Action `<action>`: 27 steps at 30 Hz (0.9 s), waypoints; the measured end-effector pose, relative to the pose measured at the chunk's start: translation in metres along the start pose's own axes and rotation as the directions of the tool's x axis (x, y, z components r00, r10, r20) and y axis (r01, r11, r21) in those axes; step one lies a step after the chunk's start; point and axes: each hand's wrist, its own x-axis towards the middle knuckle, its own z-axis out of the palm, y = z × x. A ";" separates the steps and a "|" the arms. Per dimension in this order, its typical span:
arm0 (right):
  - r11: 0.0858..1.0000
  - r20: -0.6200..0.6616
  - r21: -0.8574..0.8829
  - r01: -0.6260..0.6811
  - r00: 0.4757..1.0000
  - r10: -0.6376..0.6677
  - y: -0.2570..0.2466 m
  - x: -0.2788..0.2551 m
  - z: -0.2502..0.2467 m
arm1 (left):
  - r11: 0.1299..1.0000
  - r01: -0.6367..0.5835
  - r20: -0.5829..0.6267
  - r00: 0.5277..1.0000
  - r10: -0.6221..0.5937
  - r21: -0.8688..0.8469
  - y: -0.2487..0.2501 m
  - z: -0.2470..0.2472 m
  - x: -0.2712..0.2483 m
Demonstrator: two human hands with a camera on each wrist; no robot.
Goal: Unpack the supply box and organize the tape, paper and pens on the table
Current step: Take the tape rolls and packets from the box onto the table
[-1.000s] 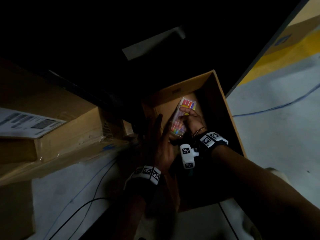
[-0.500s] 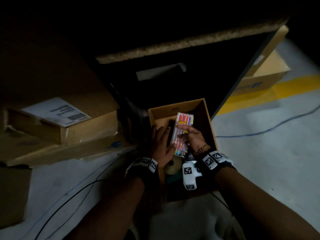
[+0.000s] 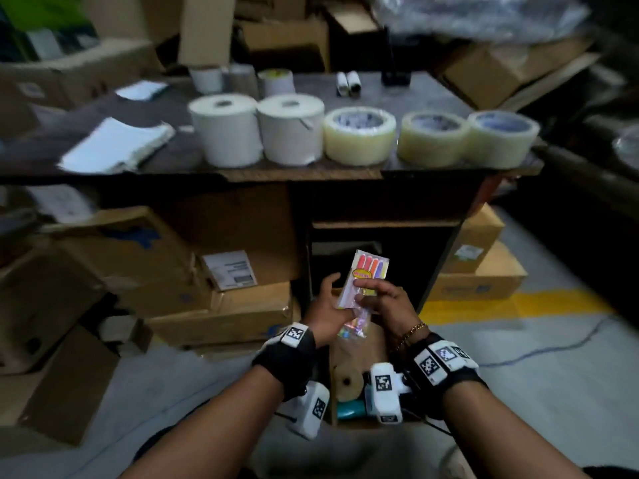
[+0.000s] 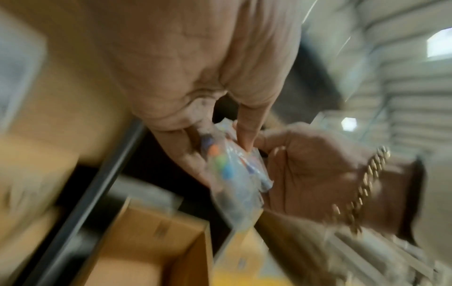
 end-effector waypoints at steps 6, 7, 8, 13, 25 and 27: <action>0.989 0.128 -0.048 0.137 0.983 -0.130 -0.066 -0.074 0.055 | 0.999 -0.023 -0.061 0.998 0.021 -0.037 0.069 -0.061 -0.094; 0.985 0.157 -0.066 0.161 0.976 -0.149 -0.074 -0.083 0.065 | 0.997 -0.012 -0.053 0.999 0.007 -0.079 0.078 -0.070 -0.109; 0.979 0.185 -0.082 0.187 0.968 -0.169 -0.083 -0.090 0.076 | 0.991 -0.010 -0.044 0.999 0.005 -0.131 0.088 -0.078 -0.123; 0.959 0.259 -0.086 0.268 0.936 -0.239 -0.125 -0.117 0.125 | 0.963 -0.211 -0.189 0.966 0.178 -0.170 0.123 -0.111 -0.159; 0.804 0.476 -0.369 0.467 0.838 -0.268 -0.200 -0.112 0.199 | 0.933 -0.357 -0.549 0.788 0.277 -0.041 0.188 -0.235 -0.126; 0.794 0.480 -0.382 0.473 0.836 -0.267 -0.197 -0.107 0.195 | 0.964 -0.267 -0.606 0.764 0.222 0.017 0.191 -0.264 -0.102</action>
